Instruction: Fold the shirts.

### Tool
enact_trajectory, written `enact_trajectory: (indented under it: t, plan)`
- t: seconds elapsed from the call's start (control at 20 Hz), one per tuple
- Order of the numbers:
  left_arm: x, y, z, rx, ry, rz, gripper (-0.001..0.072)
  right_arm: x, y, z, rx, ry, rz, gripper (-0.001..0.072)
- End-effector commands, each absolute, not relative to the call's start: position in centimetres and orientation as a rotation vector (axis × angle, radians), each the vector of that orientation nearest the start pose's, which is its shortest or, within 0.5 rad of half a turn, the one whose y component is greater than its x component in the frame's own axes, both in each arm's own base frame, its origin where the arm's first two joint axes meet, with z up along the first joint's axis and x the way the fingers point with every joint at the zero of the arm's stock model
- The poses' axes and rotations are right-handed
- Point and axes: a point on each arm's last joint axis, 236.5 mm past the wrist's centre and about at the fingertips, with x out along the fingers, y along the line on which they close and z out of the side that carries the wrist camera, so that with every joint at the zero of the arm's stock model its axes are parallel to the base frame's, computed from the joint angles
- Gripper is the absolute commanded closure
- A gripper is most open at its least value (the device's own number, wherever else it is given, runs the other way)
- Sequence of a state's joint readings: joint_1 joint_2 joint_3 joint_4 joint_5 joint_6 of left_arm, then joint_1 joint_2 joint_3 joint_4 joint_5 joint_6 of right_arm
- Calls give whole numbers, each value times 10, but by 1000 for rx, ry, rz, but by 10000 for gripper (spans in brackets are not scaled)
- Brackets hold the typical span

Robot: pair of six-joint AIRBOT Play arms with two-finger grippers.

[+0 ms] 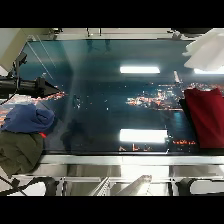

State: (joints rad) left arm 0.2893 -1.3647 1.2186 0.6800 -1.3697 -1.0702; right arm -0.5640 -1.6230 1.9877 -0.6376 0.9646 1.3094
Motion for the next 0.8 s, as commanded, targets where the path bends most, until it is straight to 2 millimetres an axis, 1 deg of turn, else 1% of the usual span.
enact_trajectory:
  t: [0.0, 0.1, 0.15, 0.2, 0.25, 0.35, 0.5, 0.65, 0.75]
  plan:
    - [399, -69, 72, -551, 1095, -612, 690, 509, -193, 239, 701, 557, -28, 694]
    - [397, -71, 73, -552, 1104, -622, 690, 482, -183, 191, 743, 745, -12, 696]
    - [393, -73, 73, -553, 1117, -634, 690, 470, -176, 171, 791, 816, -16, 696]
    - [388, -75, 73, -554, 1133, -651, 690, 455, -174, 152, 852, 870, -62, 696]
    - [382, -77, 73, -555, 1152, -668, 690, 439, -175, 138, 892, 902, -125, 696]
    - [372, -81, 74, -557, 1184, -701, 690, 400, -183, 115, 922, 944, -283, 696]
    - [364, -84, 75, -559, 1210, -727, 690, 337, -182, 84, 937, 1023, -473, 696]
    - [364, -85, 75, -557, 1211, -730, 690, 287, -179, 59, 948, 1076, -608, 695]
    - [364, -85, 75, -557, 1211, -730, 690, 261, -179, 41, 924, 1127, -670, 694]
